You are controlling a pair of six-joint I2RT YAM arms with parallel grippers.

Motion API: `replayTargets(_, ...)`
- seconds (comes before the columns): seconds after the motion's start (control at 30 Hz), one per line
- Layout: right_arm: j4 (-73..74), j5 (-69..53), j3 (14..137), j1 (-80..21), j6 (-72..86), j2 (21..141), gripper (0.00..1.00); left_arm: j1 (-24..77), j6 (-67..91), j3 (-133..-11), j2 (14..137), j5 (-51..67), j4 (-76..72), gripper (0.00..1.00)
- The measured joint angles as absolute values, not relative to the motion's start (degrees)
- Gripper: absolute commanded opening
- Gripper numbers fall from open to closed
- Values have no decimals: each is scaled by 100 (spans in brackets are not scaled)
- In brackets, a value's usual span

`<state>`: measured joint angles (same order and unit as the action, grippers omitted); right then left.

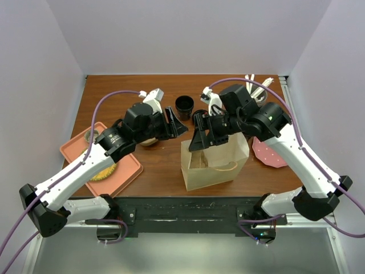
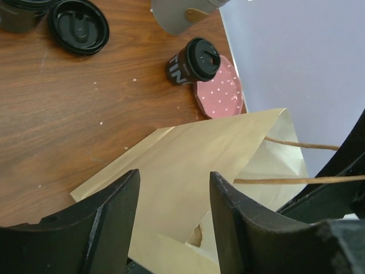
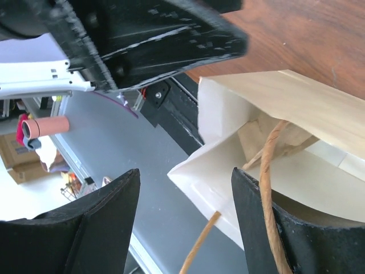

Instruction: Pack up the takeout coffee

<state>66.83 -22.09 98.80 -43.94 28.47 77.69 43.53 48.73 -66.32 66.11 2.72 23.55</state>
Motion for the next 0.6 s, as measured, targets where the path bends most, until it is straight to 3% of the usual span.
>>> replayTargets(0.6,6517,-2213,9797,-4193,2908,7760,70,4386,5653,-8230,7183,263,4860,61)
